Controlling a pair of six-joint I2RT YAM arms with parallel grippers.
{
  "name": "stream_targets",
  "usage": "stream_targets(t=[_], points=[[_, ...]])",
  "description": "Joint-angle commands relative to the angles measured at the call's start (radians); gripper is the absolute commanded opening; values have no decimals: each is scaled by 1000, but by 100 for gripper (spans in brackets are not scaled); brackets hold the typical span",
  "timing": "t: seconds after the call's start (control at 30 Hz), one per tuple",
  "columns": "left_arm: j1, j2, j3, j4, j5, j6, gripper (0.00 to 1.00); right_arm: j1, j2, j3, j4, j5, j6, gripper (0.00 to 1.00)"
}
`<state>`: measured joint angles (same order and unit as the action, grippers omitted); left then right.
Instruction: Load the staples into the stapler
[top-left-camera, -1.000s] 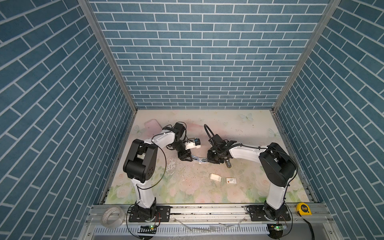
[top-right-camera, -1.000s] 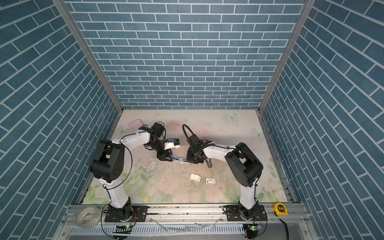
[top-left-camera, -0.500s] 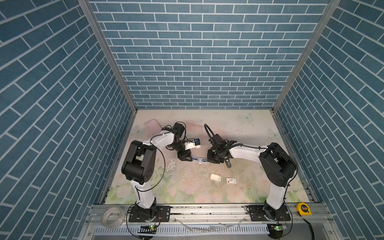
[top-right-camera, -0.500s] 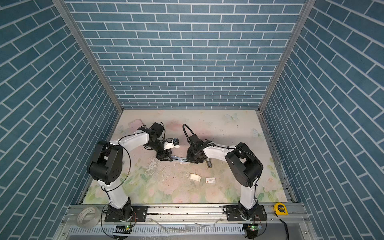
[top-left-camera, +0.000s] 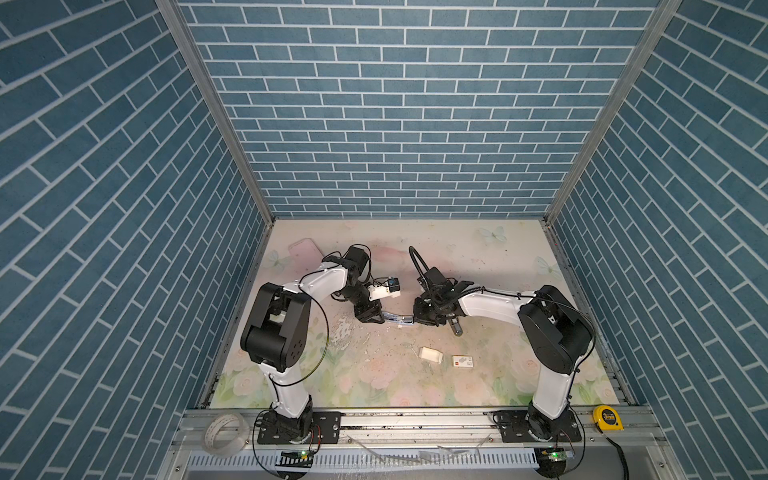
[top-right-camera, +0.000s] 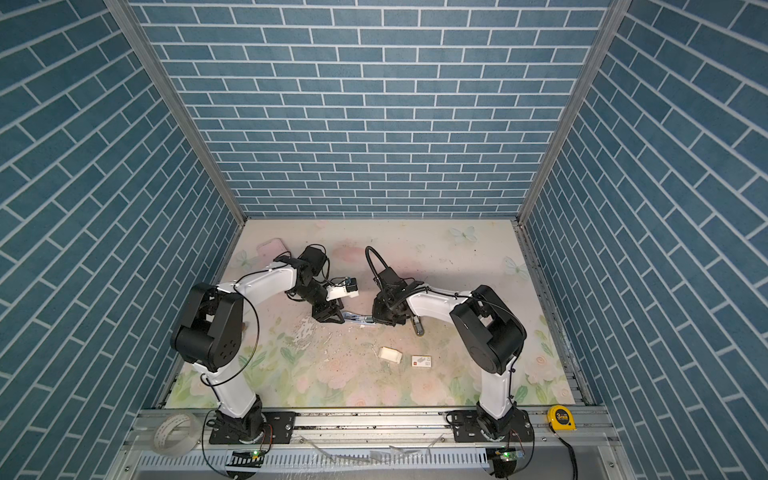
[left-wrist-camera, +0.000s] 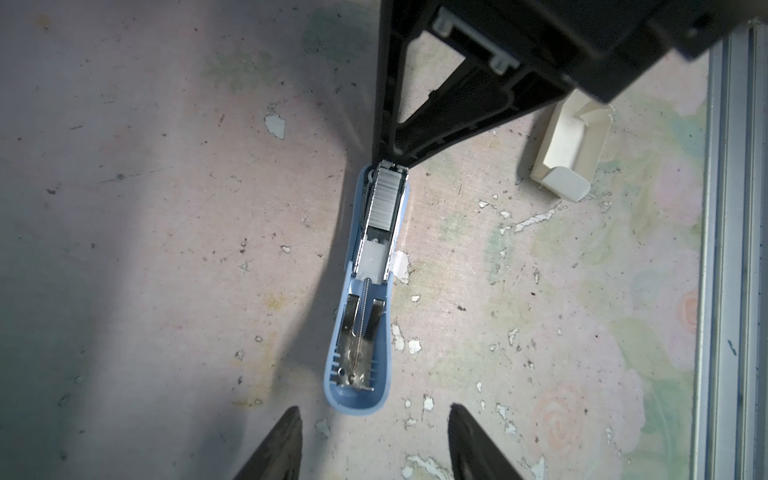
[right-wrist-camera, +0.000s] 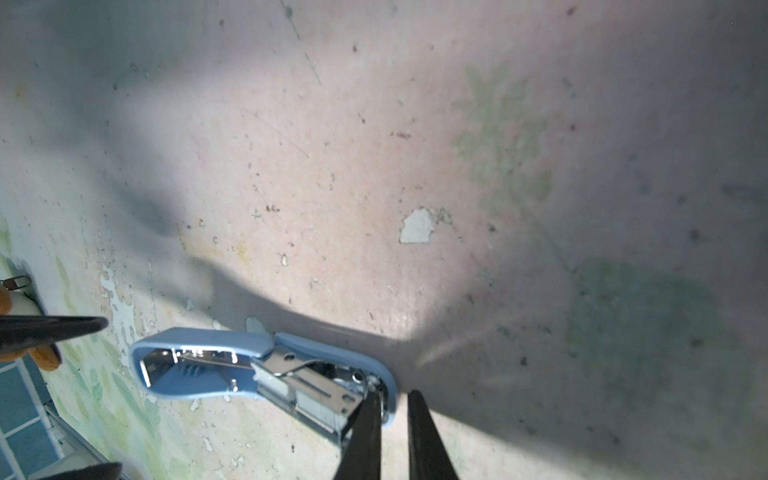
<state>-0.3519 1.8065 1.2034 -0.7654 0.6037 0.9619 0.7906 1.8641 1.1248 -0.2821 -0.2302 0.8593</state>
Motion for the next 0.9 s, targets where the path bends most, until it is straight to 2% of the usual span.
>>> stream_targets(t=[0.0, 0.37, 0.47, 0.6, 0.87], points=[[2, -22, -8, -12, 7, 16, 58, -5, 17, 14, -12, -9, 10, 15], [71, -78, 9, -97, 70, 36, 59, -9, 61, 67, -103, -11, -33, 15], [93, -96, -7, -92, 53, 55, 59, -7, 67, 75, -115, -13, -37, 15], [92, -79, -28, -70, 23, 88, 59, -8, 85, 98, -146, -8, -51, 15], [50, 13, 41, -94, -7, 117, 58, -8, 90, 109, -164, -4, -52, 15]])
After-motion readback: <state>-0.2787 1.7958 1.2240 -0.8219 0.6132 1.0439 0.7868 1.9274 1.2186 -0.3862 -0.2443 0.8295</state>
